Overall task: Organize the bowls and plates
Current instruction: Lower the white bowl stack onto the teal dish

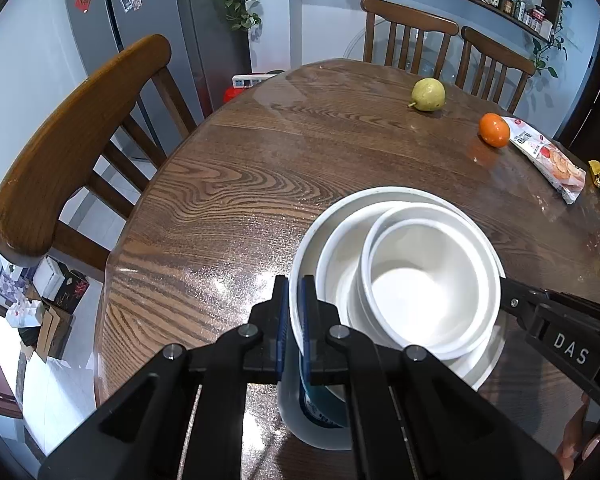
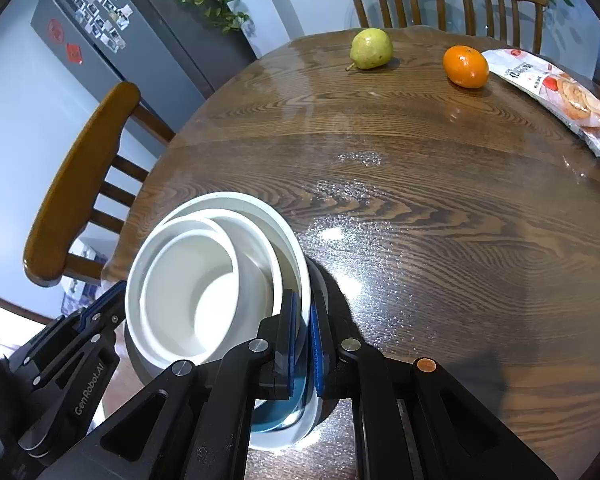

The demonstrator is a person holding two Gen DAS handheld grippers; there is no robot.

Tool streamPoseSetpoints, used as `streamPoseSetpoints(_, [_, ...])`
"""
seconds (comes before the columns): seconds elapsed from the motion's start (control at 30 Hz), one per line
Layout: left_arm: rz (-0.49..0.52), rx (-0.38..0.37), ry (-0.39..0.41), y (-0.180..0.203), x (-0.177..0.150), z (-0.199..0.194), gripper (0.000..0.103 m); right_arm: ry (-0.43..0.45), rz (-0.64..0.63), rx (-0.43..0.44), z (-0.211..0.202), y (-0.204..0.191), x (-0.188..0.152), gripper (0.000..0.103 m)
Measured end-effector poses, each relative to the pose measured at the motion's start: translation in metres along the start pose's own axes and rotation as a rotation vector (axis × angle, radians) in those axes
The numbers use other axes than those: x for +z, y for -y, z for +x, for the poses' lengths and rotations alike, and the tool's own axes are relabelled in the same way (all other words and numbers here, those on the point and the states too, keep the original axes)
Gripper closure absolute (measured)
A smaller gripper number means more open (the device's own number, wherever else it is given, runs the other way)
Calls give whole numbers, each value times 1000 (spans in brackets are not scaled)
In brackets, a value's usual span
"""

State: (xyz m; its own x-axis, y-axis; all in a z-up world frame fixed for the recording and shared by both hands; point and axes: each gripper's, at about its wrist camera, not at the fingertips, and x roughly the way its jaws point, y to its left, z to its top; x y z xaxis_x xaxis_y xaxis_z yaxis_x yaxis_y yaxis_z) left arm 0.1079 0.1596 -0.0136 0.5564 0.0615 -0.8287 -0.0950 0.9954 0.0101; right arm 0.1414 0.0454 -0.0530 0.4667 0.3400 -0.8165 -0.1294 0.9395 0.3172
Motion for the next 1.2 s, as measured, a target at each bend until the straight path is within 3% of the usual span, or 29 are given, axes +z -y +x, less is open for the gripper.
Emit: streamPoseSetpoints(1.2, [-17,-13,-6,-1,3,1,101,9,-8,-2,-3,-3,-1,92])
